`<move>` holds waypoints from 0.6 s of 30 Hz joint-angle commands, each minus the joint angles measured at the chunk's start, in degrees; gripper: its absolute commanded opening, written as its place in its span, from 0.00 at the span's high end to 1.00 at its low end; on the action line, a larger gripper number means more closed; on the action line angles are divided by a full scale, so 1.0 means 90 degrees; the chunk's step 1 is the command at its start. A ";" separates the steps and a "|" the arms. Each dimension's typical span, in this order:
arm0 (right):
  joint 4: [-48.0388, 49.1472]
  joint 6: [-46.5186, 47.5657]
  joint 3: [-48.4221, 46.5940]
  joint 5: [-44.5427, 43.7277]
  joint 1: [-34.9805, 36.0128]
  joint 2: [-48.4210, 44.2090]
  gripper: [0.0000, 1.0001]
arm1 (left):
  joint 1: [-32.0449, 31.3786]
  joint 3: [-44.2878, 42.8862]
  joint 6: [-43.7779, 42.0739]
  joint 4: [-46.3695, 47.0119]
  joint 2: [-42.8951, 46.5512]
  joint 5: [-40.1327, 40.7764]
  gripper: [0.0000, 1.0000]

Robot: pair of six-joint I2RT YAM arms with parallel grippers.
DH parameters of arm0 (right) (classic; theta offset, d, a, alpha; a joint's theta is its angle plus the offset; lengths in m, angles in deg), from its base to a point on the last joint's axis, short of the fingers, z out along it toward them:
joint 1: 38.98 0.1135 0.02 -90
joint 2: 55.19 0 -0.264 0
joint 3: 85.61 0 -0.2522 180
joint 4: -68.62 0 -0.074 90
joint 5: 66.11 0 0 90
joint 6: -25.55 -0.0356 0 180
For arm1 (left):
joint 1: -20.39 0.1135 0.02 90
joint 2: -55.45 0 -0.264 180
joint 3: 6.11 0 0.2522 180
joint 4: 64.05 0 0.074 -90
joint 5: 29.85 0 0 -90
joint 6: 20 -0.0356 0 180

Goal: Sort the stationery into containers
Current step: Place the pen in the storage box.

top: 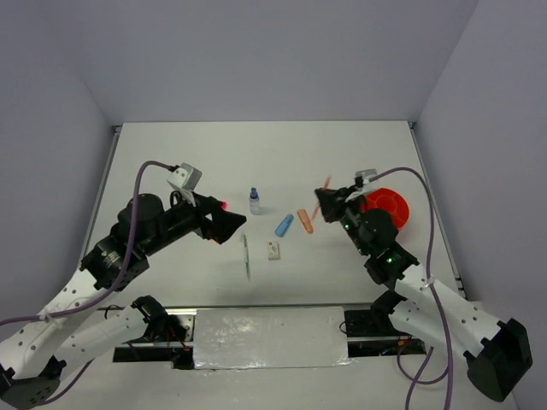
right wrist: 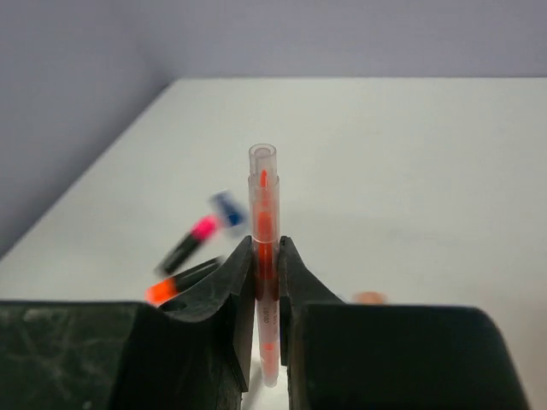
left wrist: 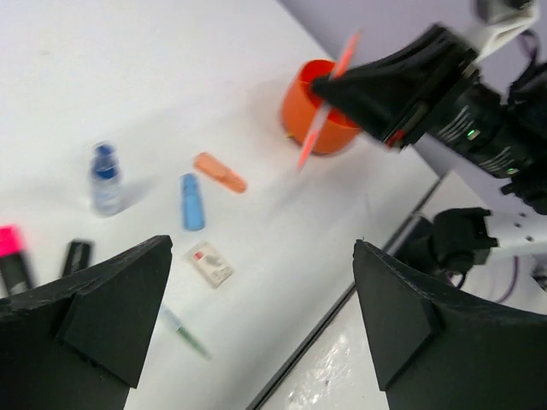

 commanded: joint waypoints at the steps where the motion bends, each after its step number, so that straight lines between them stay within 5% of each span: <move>1: -0.0197 0.0718 0.0020 -0.2027 -0.0929 -0.0474 1.00 | 0.0009 -0.0663 -0.0133 -0.1761 0.0250 0.1194 0.01; 6: -0.0570 0.0339 -0.0166 -0.2831 -0.2716 -0.0475 1.00 | 0.0019 -0.0442 -0.0582 -0.2509 0.0697 0.1820 0.01; 18: -0.1059 -0.0131 -0.0616 -0.4237 -0.3696 0.0238 1.00 | 0.0009 0.0166 -0.0700 -0.2109 0.1344 0.1548 0.01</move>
